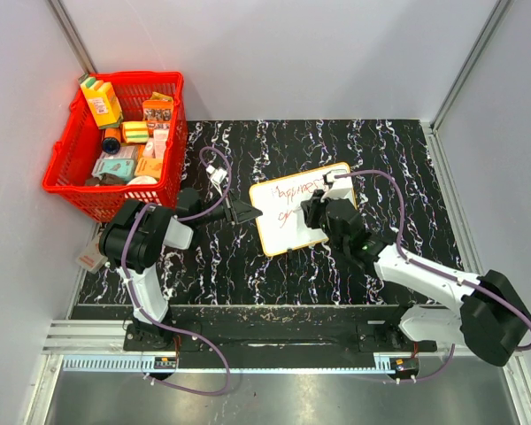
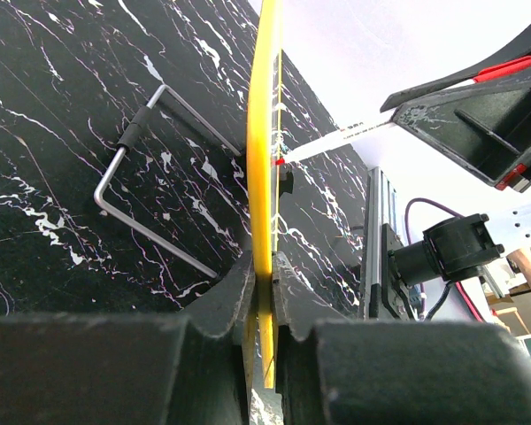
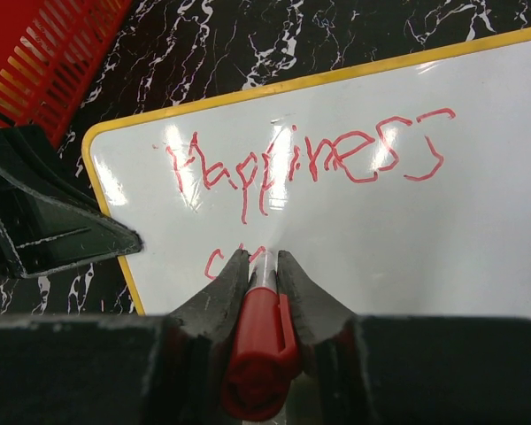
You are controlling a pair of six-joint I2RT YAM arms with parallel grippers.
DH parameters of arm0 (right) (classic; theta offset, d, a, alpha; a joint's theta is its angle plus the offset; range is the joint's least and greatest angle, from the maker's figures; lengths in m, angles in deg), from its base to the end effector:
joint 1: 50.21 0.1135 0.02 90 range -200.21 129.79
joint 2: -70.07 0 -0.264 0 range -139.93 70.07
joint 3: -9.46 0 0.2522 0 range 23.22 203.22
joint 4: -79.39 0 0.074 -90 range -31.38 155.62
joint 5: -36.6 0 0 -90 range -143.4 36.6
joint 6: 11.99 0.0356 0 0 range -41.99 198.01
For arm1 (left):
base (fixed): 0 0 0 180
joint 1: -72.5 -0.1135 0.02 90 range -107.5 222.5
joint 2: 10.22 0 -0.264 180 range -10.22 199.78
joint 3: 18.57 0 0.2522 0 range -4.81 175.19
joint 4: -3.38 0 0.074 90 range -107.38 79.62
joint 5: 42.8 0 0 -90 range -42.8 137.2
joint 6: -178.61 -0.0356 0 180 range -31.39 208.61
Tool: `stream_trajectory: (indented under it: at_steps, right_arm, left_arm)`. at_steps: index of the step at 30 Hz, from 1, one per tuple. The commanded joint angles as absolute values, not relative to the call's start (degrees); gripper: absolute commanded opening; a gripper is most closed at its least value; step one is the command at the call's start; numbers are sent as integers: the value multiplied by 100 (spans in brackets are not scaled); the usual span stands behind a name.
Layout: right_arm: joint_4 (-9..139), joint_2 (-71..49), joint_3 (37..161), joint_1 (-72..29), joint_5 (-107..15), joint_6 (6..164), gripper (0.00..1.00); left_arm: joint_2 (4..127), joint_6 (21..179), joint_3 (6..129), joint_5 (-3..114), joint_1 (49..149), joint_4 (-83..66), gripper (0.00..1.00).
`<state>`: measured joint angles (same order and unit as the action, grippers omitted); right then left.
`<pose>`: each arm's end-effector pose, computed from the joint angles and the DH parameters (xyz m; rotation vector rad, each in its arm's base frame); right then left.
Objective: Write a sentence on the whiteboard
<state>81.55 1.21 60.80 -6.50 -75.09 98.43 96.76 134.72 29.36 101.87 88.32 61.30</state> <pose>0.2032 0.1761 0.2554 -0.1072 1.8389 0.4417 0.3013 -0.1156 0.1478 0.3719 1.7910 -1.5463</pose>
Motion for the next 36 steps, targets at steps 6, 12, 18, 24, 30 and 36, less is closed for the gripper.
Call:
stream_trajectory:
  at_steps: [6, 12, 18, 24, 30, 36]
  right_arm:
    - [8056, 519, 6119, -723, -7476, 9805, 0]
    - [8048, 828, 6136, -714, -7607, 9779, 0]
    - [8004, 495, 6303, -784, -7651, 9699, 0]
    - [8135, 345, 6347, -828, -7599, 9761, 0]
    - [8232, 309, 6365, -837, -7537, 9743, 0]
    - [8232, 160, 6418, -846, -7484, 9778, 0]
  left_arm:
    - [9508, 13300, 3069, 10354, 8894, 6714, 0]
    - [9499, 13300, 3078, 10354, 8894, 6705, 0]
    - [9499, 13291, 3069, 10362, 8894, 6714, 0]
    - [9499, 13291, 3061, 10353, 8894, 6722, 0]
    - [9499, 13291, 3069, 10362, 8894, 6722, 0]
    - [9499, 13300, 3069, 10362, 8894, 6731, 0]
